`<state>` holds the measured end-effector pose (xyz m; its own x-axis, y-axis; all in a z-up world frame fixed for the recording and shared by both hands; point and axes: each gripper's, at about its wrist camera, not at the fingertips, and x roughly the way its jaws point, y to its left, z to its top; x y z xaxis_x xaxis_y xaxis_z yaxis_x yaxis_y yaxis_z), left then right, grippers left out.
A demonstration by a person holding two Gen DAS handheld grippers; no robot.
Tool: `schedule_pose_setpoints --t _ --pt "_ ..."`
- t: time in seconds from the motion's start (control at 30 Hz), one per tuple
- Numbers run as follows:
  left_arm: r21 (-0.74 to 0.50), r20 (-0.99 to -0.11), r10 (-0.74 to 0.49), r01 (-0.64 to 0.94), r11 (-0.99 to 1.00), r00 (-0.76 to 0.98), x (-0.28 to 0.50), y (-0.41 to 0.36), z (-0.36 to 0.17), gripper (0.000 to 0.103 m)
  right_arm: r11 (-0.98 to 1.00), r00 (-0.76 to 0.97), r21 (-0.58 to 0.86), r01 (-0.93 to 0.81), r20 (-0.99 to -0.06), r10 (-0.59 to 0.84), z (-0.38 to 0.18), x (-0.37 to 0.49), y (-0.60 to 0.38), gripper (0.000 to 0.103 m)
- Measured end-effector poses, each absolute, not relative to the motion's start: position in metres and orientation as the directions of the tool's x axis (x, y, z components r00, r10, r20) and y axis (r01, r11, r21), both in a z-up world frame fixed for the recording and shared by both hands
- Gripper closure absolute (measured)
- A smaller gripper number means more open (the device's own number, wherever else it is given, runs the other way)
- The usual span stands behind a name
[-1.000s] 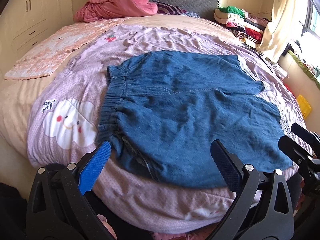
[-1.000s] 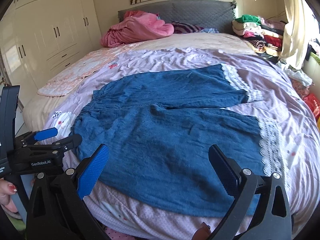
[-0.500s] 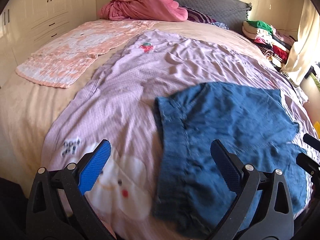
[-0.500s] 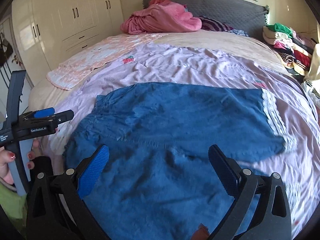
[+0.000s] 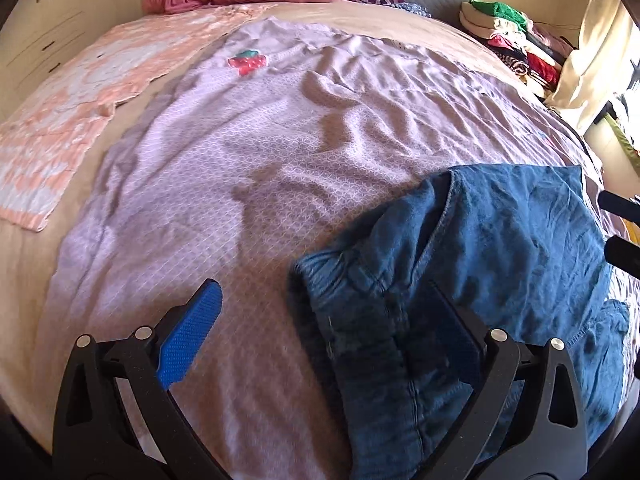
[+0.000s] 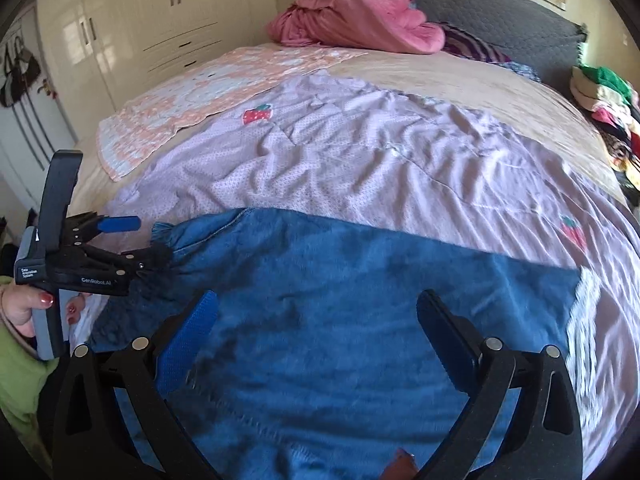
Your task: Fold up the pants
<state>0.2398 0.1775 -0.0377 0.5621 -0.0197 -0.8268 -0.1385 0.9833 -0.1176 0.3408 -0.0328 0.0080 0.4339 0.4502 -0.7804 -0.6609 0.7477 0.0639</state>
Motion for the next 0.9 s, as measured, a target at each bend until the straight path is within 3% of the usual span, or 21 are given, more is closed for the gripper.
schedule_pose_setpoints --t 0.2,0.57,0.6,0.63,0.73,0.77,0.83,0.9 --pt "-0.137 -0.812 -0.068 -0.077 0.988 0.579 0.253 0.172 -0.048 0.060 0.692 0.367 0.027 -0.722 -0.833 0.415 -0.015 0.381 -0.012 0.004" --pt "-0.205 -0.760 -0.135 -0.038 0.978 0.635 0.243 0.178 -0.037 0.078 0.514 0.288 -0.038 -0.857 -0.863 0.416 -0.039 0.414 0.032 0.007" --pt "-0.206 -0.753 -0.136 -0.035 0.978 0.644 0.242 0.178 -0.035 0.078 0.496 0.276 -0.041 -0.867 -0.870 0.410 -0.042 0.414 0.036 0.013" --pt "-0.205 -0.744 -0.135 -0.030 0.978 0.655 0.239 0.177 -0.032 0.078 0.472 0.249 -0.032 -0.881 -0.880 0.404 -0.046 0.413 0.040 0.039" --pt "-0.204 -0.719 -0.142 -0.011 0.979 0.680 0.232 0.173 -0.026 0.078 0.439 0.212 -0.011 -0.898 -0.886 0.413 -0.050 0.406 0.045 0.066" --pt "-0.198 -0.713 -0.141 -0.004 0.980 0.687 0.231 0.171 -0.024 0.078 0.433 0.214 -0.010 -0.901 -0.880 0.424 -0.048 0.401 0.044 0.080" --pt "-0.168 -0.704 -0.121 0.002 0.986 0.699 0.228 0.168 -0.022 0.078 0.451 0.229 -0.004 -0.892 -0.865 0.446 -0.041 0.395 0.038 0.093" --pt "-0.162 -0.698 -0.118 0.005 0.987 0.706 0.226 0.167 -0.019 0.078 0.471 0.255 -0.004 -0.882 -0.845 0.470 -0.032 0.384 0.027 0.098"
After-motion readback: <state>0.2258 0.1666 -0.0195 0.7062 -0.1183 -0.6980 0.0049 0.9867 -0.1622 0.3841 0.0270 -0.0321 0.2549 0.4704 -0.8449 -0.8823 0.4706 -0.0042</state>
